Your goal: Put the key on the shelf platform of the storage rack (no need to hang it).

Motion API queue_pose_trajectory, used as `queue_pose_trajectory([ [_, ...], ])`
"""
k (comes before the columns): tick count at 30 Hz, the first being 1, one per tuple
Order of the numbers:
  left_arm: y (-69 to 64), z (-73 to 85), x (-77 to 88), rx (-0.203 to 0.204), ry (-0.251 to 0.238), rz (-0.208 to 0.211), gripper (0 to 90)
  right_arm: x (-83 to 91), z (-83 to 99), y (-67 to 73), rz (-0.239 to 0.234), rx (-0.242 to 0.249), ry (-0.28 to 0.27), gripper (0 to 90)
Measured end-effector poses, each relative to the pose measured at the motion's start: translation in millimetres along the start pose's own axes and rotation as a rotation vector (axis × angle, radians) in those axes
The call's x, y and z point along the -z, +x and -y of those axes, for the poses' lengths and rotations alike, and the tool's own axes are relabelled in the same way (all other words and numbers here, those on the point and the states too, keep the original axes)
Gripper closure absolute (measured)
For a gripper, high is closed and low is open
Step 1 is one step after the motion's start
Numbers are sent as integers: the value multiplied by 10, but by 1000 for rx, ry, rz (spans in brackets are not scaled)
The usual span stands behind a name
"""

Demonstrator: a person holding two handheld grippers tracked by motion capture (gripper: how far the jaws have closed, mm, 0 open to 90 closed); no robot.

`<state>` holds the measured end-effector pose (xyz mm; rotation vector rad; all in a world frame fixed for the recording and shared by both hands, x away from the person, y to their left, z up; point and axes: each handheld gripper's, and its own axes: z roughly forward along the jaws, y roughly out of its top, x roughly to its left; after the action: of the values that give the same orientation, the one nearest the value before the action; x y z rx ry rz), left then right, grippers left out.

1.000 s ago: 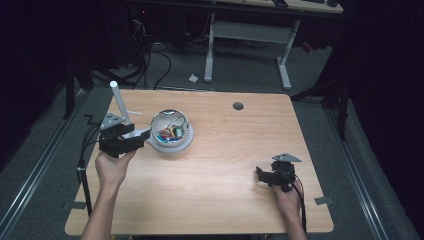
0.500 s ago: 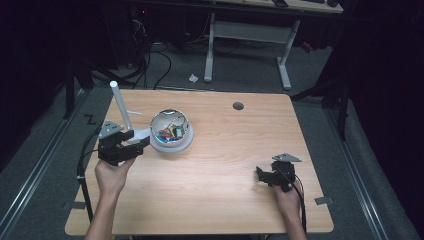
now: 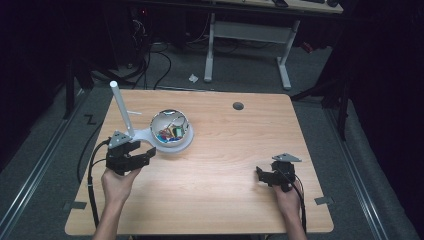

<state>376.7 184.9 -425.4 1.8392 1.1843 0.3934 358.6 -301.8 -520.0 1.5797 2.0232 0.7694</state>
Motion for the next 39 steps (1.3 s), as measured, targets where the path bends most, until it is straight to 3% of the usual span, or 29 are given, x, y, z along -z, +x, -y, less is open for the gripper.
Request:
queue_pose_trajectory([
  [10,-13,171,-68,10,23,3,350,0,0,0,0,0,0,155],
  [20,-77,358,-214,-28,69,-21,340,0,0,0,1,0,0,155],
  [32,-173,666,-509,-71,119,-107,358,0,0,1,1,0,0,155],
  [38,-200,803,-648,-116,161,-163,355,0,0,1,1,0,0,155],
  [39,-193,843,-660,-110,149,-155,354,0,0,1,1,0,0,156],
])
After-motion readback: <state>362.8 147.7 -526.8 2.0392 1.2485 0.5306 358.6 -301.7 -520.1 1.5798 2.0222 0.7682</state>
